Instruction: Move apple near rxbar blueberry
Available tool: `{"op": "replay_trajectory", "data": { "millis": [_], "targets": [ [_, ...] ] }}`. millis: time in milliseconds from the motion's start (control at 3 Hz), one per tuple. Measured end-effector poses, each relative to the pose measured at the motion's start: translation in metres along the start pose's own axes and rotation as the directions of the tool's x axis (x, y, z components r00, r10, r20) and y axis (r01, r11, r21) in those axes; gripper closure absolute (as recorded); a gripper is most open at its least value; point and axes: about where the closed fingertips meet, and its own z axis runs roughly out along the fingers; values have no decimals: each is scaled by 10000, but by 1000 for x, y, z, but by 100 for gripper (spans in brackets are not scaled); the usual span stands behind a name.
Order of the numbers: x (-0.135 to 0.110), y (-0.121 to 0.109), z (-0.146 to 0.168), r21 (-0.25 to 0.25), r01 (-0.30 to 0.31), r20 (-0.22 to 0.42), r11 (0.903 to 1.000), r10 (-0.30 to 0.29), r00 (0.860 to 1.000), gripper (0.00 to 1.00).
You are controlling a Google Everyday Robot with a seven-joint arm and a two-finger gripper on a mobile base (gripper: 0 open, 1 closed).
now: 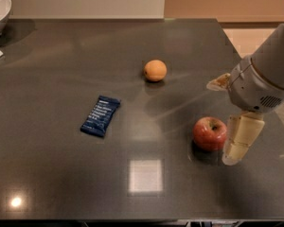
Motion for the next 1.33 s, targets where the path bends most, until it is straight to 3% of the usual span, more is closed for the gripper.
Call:
{"op": "replay_trajectory", "data": {
  "millis": [667, 1333],
  "targets": [
    [10, 12, 37, -431, 350, -342, 9985, -365, 9988, 0],
    [18, 14, 52, -703, 327, -549, 9970, -366, 9978, 40]
  ]
}}
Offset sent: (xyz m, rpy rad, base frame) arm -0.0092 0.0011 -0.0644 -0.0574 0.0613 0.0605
